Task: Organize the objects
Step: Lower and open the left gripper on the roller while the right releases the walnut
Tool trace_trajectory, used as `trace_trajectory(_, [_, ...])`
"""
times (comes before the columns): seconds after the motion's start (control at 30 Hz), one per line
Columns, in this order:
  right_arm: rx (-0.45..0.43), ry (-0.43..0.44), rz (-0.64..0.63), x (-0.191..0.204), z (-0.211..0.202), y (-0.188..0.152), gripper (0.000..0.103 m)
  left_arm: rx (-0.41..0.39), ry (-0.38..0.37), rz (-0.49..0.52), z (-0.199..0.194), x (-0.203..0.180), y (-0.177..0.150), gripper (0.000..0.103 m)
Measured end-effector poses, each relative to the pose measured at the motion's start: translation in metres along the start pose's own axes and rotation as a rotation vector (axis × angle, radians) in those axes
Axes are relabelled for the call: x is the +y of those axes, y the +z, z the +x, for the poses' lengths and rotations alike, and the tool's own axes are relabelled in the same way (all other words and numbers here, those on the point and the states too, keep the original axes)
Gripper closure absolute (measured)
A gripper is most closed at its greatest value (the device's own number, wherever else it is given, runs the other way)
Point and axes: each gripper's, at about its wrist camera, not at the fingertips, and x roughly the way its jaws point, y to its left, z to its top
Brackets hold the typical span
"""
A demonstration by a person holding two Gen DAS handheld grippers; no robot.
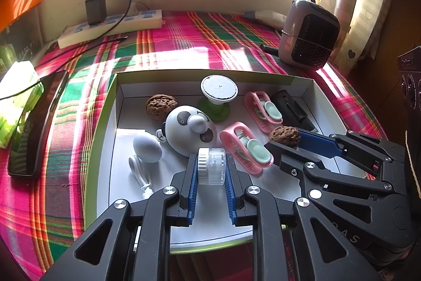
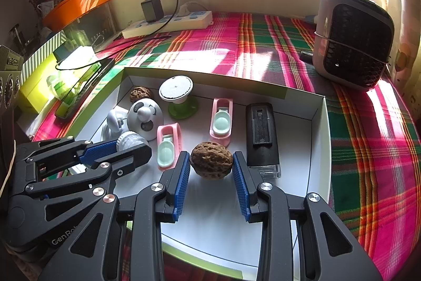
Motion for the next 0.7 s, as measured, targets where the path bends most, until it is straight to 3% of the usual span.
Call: trace_trajectory(0.7, [-0.007, -0.009, 0.019, -0.0023, -0.0056, -0.0012, 0.065, 0.002, 0.029, -0.012, -0.0061, 0.0008, -0.0031, 0.072])
